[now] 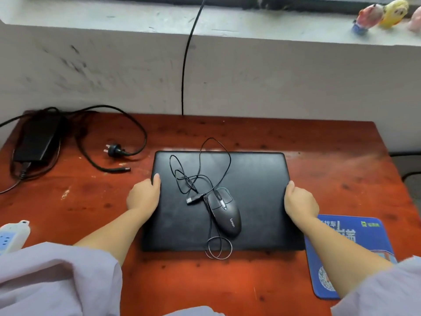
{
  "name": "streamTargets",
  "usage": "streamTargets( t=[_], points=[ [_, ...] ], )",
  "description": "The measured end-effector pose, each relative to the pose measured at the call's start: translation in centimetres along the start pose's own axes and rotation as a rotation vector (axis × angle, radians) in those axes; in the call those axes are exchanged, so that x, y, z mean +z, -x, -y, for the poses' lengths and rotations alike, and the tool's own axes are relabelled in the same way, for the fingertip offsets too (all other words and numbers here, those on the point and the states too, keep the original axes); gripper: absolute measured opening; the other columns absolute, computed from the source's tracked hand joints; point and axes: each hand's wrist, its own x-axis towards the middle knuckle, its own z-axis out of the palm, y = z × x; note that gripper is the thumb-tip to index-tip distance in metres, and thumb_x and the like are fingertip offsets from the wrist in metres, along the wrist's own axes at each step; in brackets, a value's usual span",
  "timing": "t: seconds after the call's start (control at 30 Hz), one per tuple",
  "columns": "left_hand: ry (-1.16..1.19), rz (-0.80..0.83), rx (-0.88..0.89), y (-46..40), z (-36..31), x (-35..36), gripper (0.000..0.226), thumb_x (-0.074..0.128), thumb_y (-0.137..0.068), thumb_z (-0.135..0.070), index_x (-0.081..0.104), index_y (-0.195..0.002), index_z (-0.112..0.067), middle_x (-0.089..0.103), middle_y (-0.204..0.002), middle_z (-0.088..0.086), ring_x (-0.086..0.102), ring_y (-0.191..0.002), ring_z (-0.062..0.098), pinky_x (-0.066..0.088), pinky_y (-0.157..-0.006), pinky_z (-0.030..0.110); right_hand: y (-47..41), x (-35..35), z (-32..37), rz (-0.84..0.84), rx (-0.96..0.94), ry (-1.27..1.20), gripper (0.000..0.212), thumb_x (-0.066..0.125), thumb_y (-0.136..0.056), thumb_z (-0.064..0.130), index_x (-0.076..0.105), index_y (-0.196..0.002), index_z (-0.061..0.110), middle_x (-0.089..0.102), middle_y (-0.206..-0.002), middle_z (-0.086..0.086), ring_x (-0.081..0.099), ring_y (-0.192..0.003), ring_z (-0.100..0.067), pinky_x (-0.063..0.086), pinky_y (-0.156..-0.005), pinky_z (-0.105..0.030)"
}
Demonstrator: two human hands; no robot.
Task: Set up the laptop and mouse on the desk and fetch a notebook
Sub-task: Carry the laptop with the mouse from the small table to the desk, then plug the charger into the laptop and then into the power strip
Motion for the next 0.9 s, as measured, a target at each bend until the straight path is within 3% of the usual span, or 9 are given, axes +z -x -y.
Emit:
streamTargets(
  t=[0.13,0.23,0.33,0.47,0.57,0.7,0.9],
  points=[
    [-0.122,0.041,0.055,-0.2,0.3,-0.7,0.060,0.022,-0.096,-0.049,0.064,-0.084,-0.008,0.068,-0.096,0.020,0.061,-0.088,0.039,0.044,-0.073,0.039,-0.4,-0.6,-0.6,0.016,-0.148,0.161,0.056,0.019,-0.100,0.032,0.064,-0.094,-0.002,0.066,-0.099,-0.024,0.061,-0.090,-0.039,0.041,-0.069,-0.037],
    [-0.170,0.116,0.065,-0.3,0.3,-1.1,0.060,0.020,-0.097,-0.047,0.064,-0.093,-0.006,0.067,-0.104,0.020,0.061,-0.096,0.039,0.046,-0.079,0.040,-0.2,-1.1,-0.4,0.071,-0.186,0.287,0.049,0.017,-0.100,0.026,0.059,-0.114,0.004,0.064,-0.106,-0.021,0.060,-0.093,-0.037,0.038,-0.067,-0.034],
    [-0.127,0.197,0.041,0.3,0.2,-1.4,0.057,0.020,-0.098,-0.046,0.059,-0.106,-0.005,0.063,-0.115,0.021,0.057,-0.105,0.039,0.044,-0.086,0.042,0.0,-1.5,0.1,0.100,-0.141,0.272,0.048,0.018,-0.100,0.027,0.057,-0.115,0.003,0.062,-0.112,-0.022,0.059,-0.098,-0.038,0.043,-0.075,-0.038],
    [-0.133,0.222,0.122,0.7,0.9,-2.4,0.047,0.025,-0.097,-0.047,0.055,-0.096,-0.010,0.064,-0.110,0.017,0.059,-0.100,0.036,0.044,-0.078,0.040,0.8,-2.2,2.0,-0.103,-0.223,0.226,0.028,0.035,-0.096,0.020,0.047,-0.110,-0.001,0.052,-0.111,-0.025,0.054,-0.100,-0.042,0.046,-0.073,-0.045],
    [-0.145,0.153,0.245,0.1,1.7,-4.1,0.033,0.033,-0.096,-0.038,0.051,-0.087,-0.013,0.067,-0.099,0.014,0.061,-0.092,0.035,0.041,-0.068,0.037,1.4,-2.7,6.0,-0.262,-0.356,0.150,0.030,0.045,-0.091,0.014,0.048,-0.118,0.000,0.052,-0.108,-0.025,0.052,-0.098,-0.043,0.046,-0.071,-0.048],
    [-0.181,-0.028,0.473,-2.1,3.7,-7.0,0.017,0.046,-0.091,-0.024,0.057,-0.094,-0.011,0.064,-0.097,0.012,0.059,-0.094,0.033,0.047,-0.069,0.041,3.8,-2.4,14.9,-0.347,-0.557,-0.001,0.028,0.048,-0.089,0.013,0.055,-0.115,0.004,0.058,-0.105,-0.020,0.053,-0.096,-0.040,0.043,-0.077,-0.046],
    [-0.414,0.010,0.735,-6.4,8.9,-8.6,0.037,0.062,-0.082,-0.016,0.058,-0.118,-0.007,0.062,-0.106,0.013,0.058,-0.097,0.033,0.049,-0.082,0.040,9.3,0.6,27.3,-0.361,-0.856,-0.097,0.018,0.049,-0.084,0.009,0.064,-0.093,0.005,0.062,-0.086,-0.014,0.057,-0.078,-0.035,0.042,-0.067,-0.041]
  ],
)
